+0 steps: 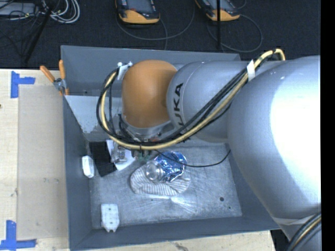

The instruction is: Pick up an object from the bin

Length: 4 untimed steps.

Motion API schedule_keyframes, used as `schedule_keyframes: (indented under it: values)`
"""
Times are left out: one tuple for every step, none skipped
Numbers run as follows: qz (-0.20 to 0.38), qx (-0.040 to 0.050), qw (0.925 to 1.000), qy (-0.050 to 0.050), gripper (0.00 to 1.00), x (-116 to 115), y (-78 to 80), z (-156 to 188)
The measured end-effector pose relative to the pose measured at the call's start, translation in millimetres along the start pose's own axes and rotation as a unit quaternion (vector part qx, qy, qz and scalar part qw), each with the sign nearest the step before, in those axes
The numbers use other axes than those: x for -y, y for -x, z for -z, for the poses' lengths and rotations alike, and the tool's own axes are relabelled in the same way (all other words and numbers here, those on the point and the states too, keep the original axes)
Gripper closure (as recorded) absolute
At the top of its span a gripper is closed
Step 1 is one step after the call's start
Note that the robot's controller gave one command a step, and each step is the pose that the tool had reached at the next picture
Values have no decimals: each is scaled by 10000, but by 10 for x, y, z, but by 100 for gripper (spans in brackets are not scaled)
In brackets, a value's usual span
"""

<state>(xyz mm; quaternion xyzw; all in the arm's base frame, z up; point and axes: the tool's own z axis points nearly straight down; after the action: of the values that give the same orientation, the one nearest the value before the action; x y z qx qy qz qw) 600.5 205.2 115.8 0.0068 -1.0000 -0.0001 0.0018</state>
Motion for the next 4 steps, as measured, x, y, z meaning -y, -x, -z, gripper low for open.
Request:
schedule_keyframes:
  values:
    - [50, 3, 10000, -4, 100, 44, -27, 605]
    - [-116, 25, 9999, 3, 0, 183, -95, 1077]
    - [-120, 24, 9999, 4, 0, 186, -94, 1076]
    - [-941, 57, 9955, 17, 0, 234, -201, 772]
